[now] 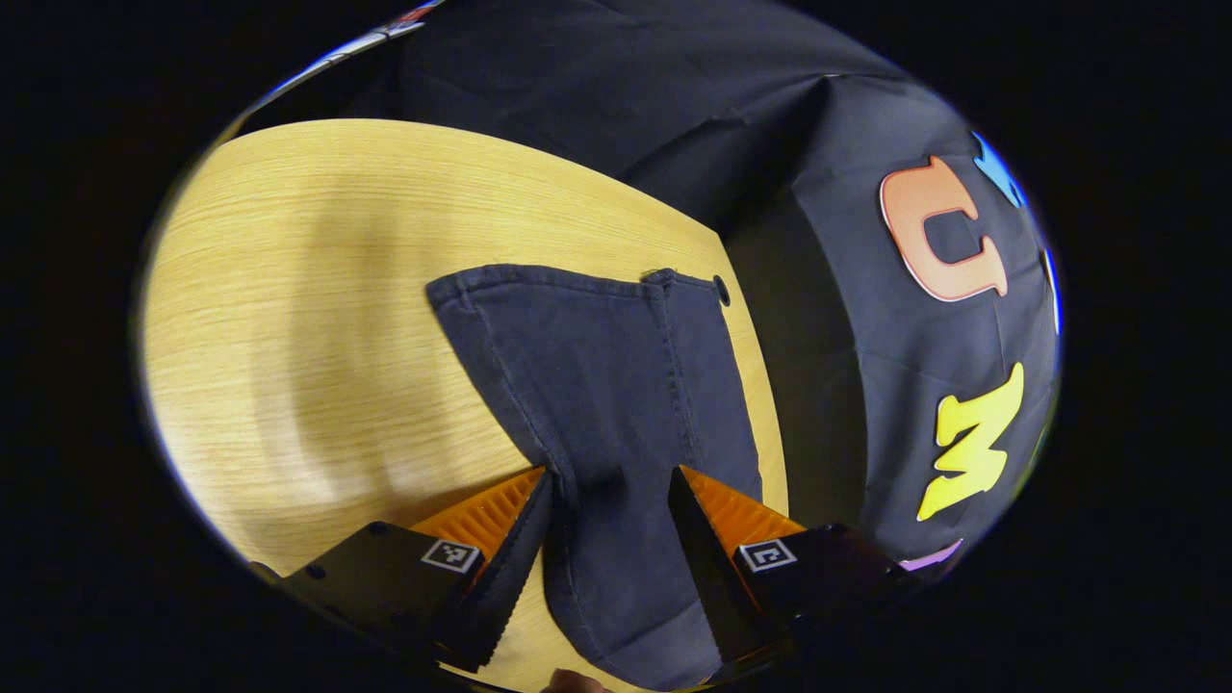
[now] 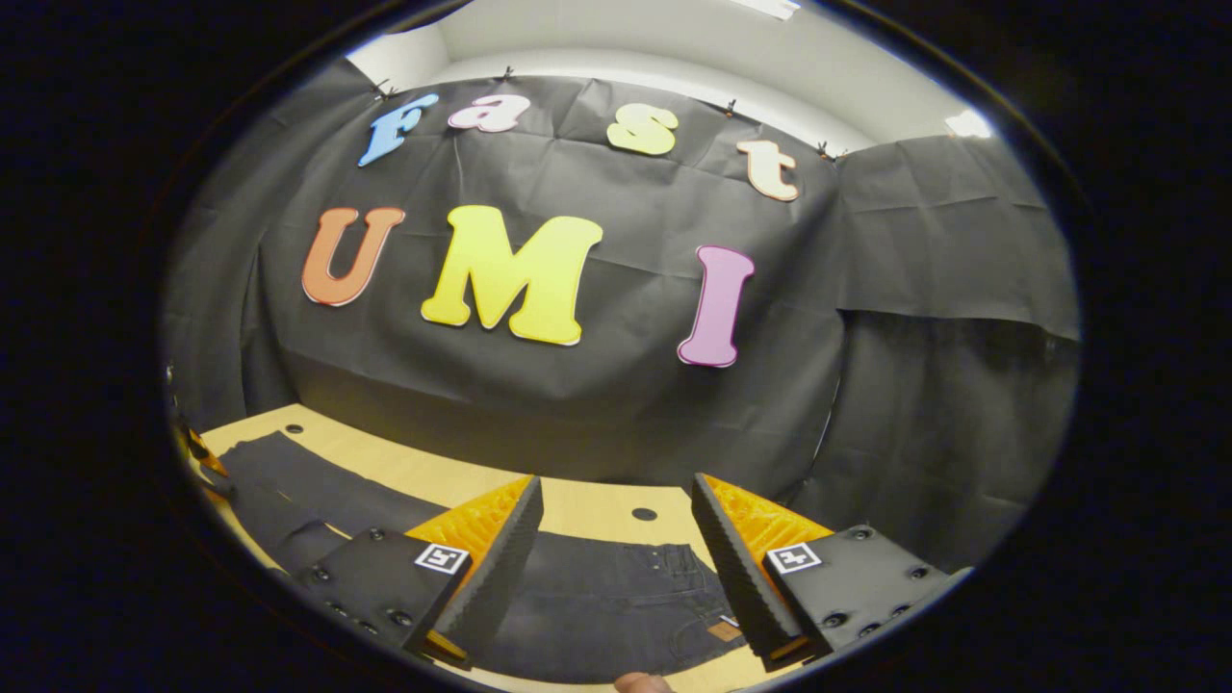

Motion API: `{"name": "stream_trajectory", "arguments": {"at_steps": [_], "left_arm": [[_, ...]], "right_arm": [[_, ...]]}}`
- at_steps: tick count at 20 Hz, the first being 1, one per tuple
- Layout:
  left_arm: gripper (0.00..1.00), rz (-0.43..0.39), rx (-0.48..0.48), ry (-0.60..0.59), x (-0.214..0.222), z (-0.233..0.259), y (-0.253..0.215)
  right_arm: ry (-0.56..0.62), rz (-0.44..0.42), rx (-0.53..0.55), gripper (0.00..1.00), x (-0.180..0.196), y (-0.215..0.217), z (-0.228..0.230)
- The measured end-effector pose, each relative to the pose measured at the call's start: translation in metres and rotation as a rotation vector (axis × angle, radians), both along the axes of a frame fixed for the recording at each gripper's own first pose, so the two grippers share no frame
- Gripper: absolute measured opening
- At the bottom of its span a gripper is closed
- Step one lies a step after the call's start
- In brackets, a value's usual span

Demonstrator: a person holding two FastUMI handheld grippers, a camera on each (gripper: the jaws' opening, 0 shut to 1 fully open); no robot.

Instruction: Grasp the waist and the cuffs of the jeans and fold them to make the two legs overlap; first hold the waist and fold one-third of the jeans toward the cuffs, then hold the cuffs and fold the remaining one-third in the same direction to finish folding.

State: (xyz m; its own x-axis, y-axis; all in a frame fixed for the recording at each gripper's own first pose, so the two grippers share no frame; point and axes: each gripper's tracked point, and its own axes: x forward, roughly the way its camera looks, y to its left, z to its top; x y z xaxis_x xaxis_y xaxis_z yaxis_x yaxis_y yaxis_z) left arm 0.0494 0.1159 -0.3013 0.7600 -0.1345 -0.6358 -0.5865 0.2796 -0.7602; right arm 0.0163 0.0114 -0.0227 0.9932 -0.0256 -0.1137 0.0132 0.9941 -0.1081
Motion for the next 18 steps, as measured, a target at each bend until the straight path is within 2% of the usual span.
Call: {"name": "stream_trajectory", "arguments": {"at_steps": [1,3,4,6,7,8,9,10,13,15,17,18], "left_arm": [[0.83,-0.008,-0.003,-0.004,0.001,-0.001,0.000],[0.75,0.024,-0.072,-0.032,0.002,-0.005,0.002],[0.56,0.053,-0.125,-0.028,-0.003,-0.014,0.004],[0.19,0.142,-0.272,-0.098,-0.001,-0.012,0.006],[0.19,0.167,-0.316,-0.115,-0.002,-0.009,0.007],[0.14,0.142,-0.298,-0.126,0.010,-0.014,0.012],[0.12,0.126,-0.288,-0.120,0.002,-0.014,-0.002],[0.08,0.120,-0.291,-0.123,0.004,-0.014,-0.004],[0.05,0.119,-0.317,-0.164,-0.002,0.001,0.004],[0.04,0.115,-0.310,-0.166,-0.007,0.003,0.005],[0.04,0.123,-0.319,-0.158,-0.010,0.001,0.010],[0.04,0.131,-0.324,-0.153,-0.013,0.003,0.010]], "right_arm": [[0.004,-0.007,-0.002,0.95,0.001,-0.002,-0.001],[0.013,-0.018,-0.003,0.96,0.003,-0.005,-0.004],[0.024,-0.026,-0.004,0.96,0.004,-0.007,-0.007],[0.056,-0.046,0.003,0.95,0.003,-0.015,-0.021],[0.081,-0.056,0.020,0.95,0.002,-0.018,-0.030],[0.124,-0.076,0.054,0.95,0.000,-0.025,-0.043],[0.178,-0.102,0.106,0.96,0.001,-0.035,-0.060],[0.235,-0.129,0.178,0.96,-0.001,-0.043,-0.078],[0.442,-0.233,0.424,0.95,-0.008,-0.074,-0.132],[0.581,-0.343,0.595,0.96,-0.019,-0.094,-0.170],[0.683,-0.442,0.753,0.87,-0.027,-0.099,-0.203],[0.716,-0.473,0.804,0.87,-0.029,-0.102,-0.218]]}}
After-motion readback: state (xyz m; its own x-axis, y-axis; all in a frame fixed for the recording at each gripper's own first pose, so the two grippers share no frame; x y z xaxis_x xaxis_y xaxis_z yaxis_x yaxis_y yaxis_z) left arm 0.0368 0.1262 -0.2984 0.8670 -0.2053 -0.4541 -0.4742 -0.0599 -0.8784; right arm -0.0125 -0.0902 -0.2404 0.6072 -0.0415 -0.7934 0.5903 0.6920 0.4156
